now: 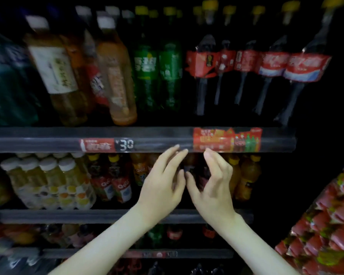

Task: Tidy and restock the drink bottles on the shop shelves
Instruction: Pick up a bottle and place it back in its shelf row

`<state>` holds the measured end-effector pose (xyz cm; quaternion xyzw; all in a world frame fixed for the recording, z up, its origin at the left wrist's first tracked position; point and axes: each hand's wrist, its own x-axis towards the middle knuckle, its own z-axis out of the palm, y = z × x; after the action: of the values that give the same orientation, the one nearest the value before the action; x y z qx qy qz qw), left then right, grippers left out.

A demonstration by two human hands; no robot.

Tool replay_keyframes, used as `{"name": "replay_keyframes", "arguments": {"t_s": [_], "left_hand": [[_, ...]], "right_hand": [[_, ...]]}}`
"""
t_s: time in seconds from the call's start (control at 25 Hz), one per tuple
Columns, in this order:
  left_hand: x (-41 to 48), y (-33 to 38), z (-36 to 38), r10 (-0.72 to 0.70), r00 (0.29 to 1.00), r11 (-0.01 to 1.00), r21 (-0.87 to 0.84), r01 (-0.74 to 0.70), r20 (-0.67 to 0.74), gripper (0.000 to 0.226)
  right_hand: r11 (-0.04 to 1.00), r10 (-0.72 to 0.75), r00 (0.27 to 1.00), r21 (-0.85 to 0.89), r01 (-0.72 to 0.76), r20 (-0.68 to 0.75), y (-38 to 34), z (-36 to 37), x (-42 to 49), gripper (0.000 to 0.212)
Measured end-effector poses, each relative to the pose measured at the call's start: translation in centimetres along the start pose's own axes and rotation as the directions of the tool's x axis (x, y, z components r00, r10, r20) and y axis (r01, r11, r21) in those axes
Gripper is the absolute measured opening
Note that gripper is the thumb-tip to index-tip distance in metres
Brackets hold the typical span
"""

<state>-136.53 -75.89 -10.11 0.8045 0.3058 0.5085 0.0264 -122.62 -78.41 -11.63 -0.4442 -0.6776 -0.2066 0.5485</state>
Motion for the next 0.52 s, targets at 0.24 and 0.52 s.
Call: {"name": "replay_keyframes", "arguments": {"t_s": [0.24,0.52], "left_hand": [[6.9,-5.3,-10.3,0.047,0.965,0.966,0.258,0.022,-0.258,0.045],[6.5,-11.9,-17.1,-0.093,0.974,0.905,0.390,0.170,-0.207,0.060]], "right_hand": [[0.971,0.174,0.961,0.125,-0.203,0.213,-7.4,5.2,12.3,0.075],[0.739,0.607,0.707,0.070,-0.670,0.363,-9.7,13.2,19.2,0.096]]}}
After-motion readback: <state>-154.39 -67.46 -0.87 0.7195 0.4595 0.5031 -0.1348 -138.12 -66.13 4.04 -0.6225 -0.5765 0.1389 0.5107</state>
